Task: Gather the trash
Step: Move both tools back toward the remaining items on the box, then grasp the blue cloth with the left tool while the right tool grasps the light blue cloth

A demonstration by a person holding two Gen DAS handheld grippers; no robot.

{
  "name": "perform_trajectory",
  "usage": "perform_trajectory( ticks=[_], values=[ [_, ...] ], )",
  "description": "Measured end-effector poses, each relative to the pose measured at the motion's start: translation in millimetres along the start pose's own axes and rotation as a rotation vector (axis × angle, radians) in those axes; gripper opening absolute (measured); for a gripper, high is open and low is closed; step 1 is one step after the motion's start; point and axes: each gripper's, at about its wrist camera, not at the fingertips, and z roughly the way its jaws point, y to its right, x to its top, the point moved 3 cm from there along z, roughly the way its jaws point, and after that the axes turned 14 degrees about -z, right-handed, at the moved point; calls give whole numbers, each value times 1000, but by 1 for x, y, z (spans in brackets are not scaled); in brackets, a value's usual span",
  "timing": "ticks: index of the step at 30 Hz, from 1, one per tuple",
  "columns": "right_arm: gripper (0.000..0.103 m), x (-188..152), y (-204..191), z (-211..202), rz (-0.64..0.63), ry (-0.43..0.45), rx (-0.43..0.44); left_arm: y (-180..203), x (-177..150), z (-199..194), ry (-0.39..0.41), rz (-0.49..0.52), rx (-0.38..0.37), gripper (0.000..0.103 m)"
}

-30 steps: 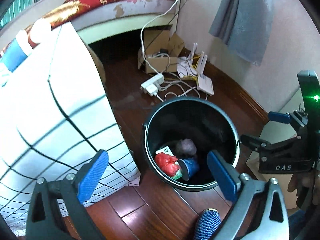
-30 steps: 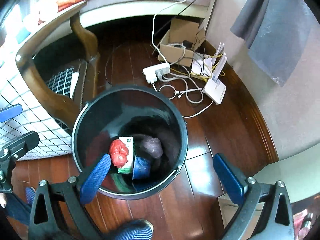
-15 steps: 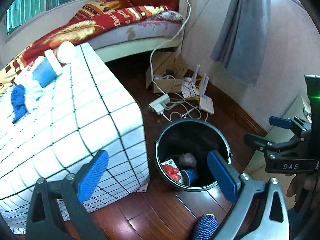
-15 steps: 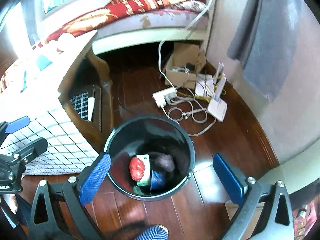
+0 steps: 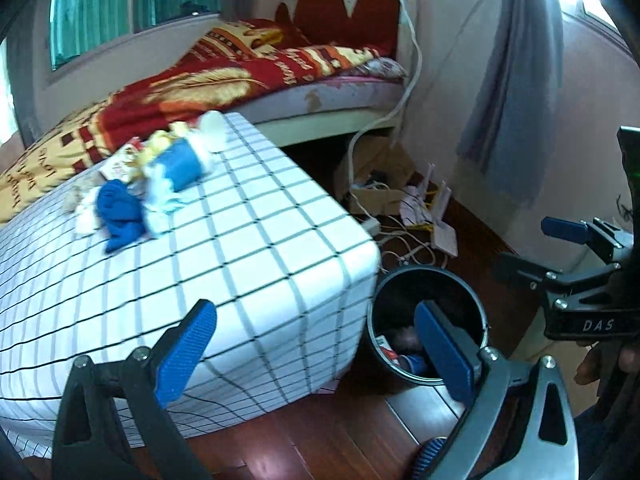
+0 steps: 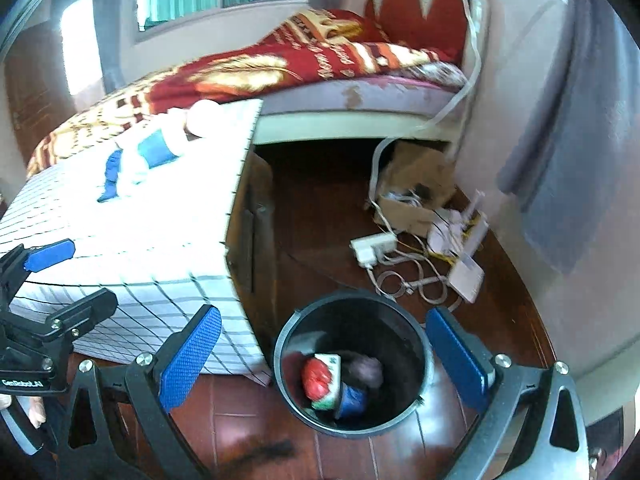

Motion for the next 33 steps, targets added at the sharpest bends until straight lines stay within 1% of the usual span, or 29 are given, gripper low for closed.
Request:
perform_trajectory(
  ticks=[3, 5, 8, 11, 15, 20, 26, 30, 33],
  values=[
    [103, 17, -21, 1, -26, 34, 29, -22, 6, -6, 24, -29, 20, 100],
    [103, 28, -36, 3, -55, 68, 42, -41, 11, -12, 51, -52, 50, 100],
    [103, 47, -63, 10, -113, 52, 76, -67, 17, -17, 80, -93, 83, 99],
    [103, 63, -83, 14, -133, 63, 86, -91, 20, -21, 104, -129, 110, 96],
    [103, 89, -109, 27, -144, 92, 129, -132, 28, -21, 118, -185, 159, 90],
    [102, 120, -143, 49, -155, 113, 158, -175, 37, -12, 112, -251, 192, 85],
    [89, 155, -182, 92, -171, 97, 206, -210, 50, 5, 106, -282, 220, 82],
    [83, 175, -204, 121, -171, 84, 247, -223, 56, 16, 99, -293, 221, 80],
    [76, 186, -216, 144, -168, 64, 267, -227, 60, 24, 94, -304, 216, 80]
  ],
)
